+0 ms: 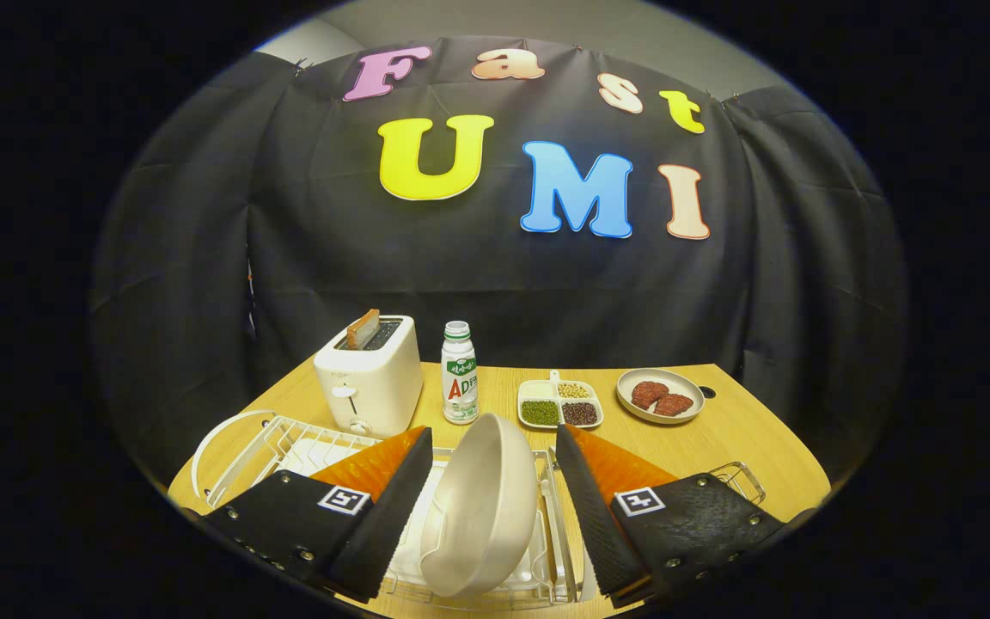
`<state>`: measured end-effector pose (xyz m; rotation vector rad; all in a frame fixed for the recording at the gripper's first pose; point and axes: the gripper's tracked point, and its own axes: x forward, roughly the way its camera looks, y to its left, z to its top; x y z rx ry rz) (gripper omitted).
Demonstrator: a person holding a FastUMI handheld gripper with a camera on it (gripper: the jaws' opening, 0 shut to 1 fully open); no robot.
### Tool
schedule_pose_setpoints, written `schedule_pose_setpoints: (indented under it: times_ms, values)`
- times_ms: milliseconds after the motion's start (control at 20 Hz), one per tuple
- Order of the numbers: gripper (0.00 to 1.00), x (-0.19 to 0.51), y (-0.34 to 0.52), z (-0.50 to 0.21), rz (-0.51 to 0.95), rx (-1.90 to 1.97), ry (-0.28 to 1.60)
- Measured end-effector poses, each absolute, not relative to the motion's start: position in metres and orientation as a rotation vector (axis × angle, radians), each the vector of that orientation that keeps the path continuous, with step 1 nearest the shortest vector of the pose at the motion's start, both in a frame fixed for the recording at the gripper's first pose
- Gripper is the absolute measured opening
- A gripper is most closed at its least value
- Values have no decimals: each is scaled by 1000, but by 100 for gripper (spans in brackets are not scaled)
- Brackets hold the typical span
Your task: Take the plate from the dish rack, then take the spoon from the basket and place it into the plate.
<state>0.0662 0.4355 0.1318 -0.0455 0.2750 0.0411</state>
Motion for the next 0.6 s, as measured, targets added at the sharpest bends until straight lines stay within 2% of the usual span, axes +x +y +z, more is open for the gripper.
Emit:
schedule_pose_setpoints:
  times_ms: [600]
  values:
    - [89, 68, 428, 122, -32, -34, 314]
